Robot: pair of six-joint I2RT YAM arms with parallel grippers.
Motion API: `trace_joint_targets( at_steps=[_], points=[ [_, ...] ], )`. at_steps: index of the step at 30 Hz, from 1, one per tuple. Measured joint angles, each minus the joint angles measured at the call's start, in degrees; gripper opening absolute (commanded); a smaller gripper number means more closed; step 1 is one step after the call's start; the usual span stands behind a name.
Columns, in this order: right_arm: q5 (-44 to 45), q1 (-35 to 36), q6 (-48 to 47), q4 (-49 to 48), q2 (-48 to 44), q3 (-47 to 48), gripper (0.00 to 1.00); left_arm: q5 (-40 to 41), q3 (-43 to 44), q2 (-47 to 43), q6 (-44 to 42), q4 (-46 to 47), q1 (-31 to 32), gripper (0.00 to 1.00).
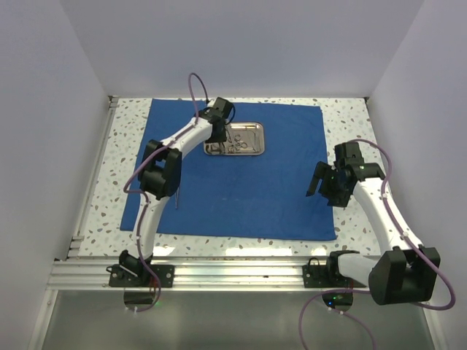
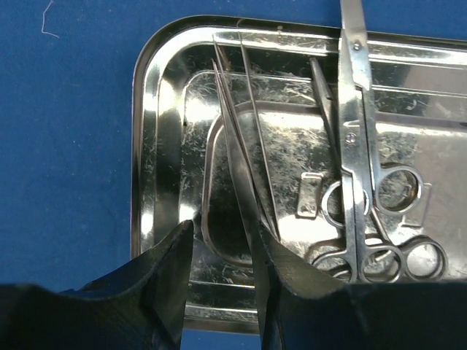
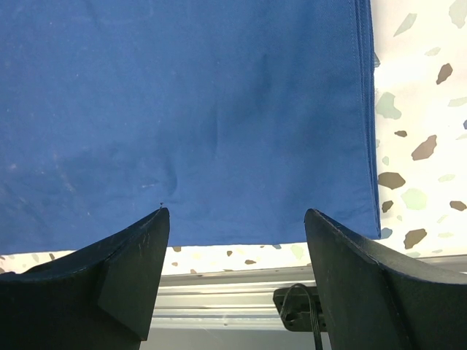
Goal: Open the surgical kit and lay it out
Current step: Pick up the medical item from the container.
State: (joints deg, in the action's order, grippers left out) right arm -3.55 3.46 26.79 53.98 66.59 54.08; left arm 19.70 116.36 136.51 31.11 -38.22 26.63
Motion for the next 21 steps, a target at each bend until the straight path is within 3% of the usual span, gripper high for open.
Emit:
trace_joint_targets(
  at_steps=[16, 19, 21],
  points=[
    [1.7, 0.0, 0.2, 0.1, 1.6, 0.0, 0.79, -4.1, 2.4, 3.1, -0.6, 4.2, -1.3, 0.48],
    [2.3, 0.0, 0.2, 0.1, 1.6, 0.0, 0.78, -3.6, 6.1, 5.3, -0.7, 3.3, -1.6, 0.39],
    [2.6, 0.0, 0.3, 0.1, 1.6, 0.0, 0.78, -3.2, 8.4, 6.7, -0.7, 2.8, -1.9, 0.27]
  ],
)
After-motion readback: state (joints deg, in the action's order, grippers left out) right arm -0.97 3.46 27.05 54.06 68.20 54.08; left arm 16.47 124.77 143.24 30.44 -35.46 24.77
